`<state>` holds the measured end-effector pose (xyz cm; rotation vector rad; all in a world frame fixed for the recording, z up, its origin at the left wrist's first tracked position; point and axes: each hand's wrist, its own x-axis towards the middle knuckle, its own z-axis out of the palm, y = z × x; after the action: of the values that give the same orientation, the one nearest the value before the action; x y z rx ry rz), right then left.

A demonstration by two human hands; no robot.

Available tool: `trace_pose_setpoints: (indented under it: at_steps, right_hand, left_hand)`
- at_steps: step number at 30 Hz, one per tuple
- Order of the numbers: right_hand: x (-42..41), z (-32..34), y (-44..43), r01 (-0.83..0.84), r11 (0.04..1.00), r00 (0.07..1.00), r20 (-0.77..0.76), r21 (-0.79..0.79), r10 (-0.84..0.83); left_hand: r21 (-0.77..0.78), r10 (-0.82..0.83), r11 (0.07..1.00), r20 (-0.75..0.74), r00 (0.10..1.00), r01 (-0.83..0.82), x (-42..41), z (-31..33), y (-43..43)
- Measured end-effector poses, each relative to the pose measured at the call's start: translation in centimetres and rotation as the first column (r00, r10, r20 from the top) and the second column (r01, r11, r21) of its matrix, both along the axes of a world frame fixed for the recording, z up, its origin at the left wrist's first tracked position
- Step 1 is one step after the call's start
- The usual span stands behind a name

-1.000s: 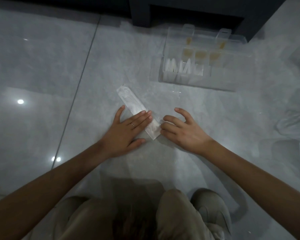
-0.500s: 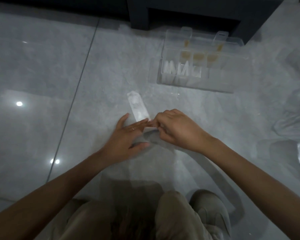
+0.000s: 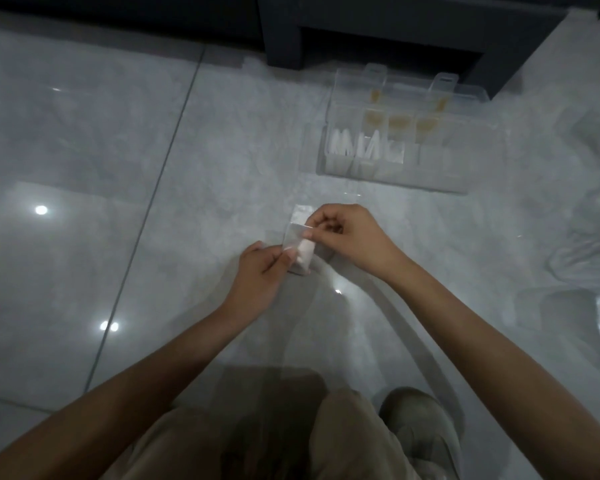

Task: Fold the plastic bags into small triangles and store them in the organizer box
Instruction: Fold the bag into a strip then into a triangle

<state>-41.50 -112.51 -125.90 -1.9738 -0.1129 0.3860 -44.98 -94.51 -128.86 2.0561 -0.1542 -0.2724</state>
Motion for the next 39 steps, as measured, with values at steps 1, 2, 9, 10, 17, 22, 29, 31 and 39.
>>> trace_pose_setpoints:
  at_steps: [1, 2, 9, 10, 17, 22, 29, 31, 39]
  right_hand:
    - [0.2, -0.1, 0.1, 0.028, 0.999, 1.000, 0.013, -0.021, -0.028]
    - [0.5, -0.2, 0.3, 0.058, 0.998, 0.998, 0.014, -0.026, -0.057]
    - [2.2, -1.7, 0.7, 0.058, 0.985, 0.998, 0.008, -0.165, -0.058]
    - [2.3, -1.9, 0.8, 0.070, 0.979, 0.998, 0.015, -0.191, -0.069]
    - [2.7, -1.9, 1.6, 0.144, 0.942, 0.989, 0.006, -0.304, -0.149]
    - [2.9, -1.8, 2.2, 0.150, 0.907, 0.984, -0.026, -0.393, -0.174]
    - [3.0, -1.5, 2.6, 0.170, 0.874, 0.974, -0.054, -0.455, -0.218]
    - [3.0, -1.4, 2.7, 0.183, 0.874, 0.973, -0.047, -0.450, -0.228]
    - [3.4, -1.4, 2.5, 0.206, 0.884, 0.953, -0.119, -0.420, -0.278]
  left_hand:
    - [0.020, 0.012, 1.000, -0.033, 0.999, -0.011, 0.2, 0.0, -0.1]
    - [0.039, 0.033, 0.999, -0.084, 0.996, -0.030, 0.5, -0.1, -0.1]
    - [0.112, 0.015, 0.993, -0.380, 0.925, 0.030, 3.0, 0.7, -0.4]
    - [0.129, 0.019, 0.991, -0.405, 0.914, 0.036, 3.3, 1.1, -0.5]
    - [0.084, 0.034, 0.996, -0.503, 0.864, 0.010, 4.1, 1.4, -0.4]
    - [0.159, 0.060, 0.987, -0.459, 0.886, 0.015, 3.9, 1.5, -0.3]
    - [0.243, 0.058, 0.969, -0.416, 0.908, 0.050, 4.4, 2.3, -0.9]
    - [0.242, 0.062, 0.969, -0.416, 0.907, 0.044, 4.5, 2.1, -0.8]
    - [0.240, 0.078, 0.971, -0.412, 0.908, 0.026, 4.4, 2.3, -1.1]
